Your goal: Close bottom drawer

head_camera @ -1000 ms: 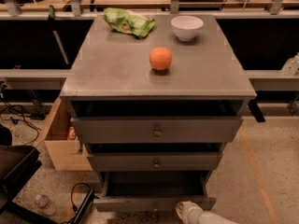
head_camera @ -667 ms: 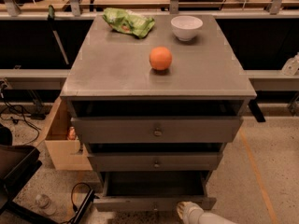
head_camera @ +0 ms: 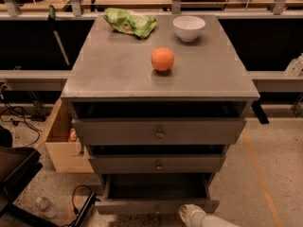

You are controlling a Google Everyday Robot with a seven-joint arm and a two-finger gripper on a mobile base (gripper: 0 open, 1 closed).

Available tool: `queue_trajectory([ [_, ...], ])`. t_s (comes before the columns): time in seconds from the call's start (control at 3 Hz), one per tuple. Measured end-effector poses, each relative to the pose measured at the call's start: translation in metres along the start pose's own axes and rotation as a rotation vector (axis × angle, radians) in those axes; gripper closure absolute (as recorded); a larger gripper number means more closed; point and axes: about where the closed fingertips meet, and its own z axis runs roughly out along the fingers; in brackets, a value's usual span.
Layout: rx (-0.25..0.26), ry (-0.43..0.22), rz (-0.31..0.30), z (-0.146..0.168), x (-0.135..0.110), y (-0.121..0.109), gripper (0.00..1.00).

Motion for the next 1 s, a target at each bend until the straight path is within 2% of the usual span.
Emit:
queue_trajectory([
  [0.67,-0.001,-0.002,0.000,0.0010,-0.0011,0.0008,0.13],
  [1.0,-0.002,-0.002,0.000,-0.0025,-0.0020,0.0063,0.00],
])
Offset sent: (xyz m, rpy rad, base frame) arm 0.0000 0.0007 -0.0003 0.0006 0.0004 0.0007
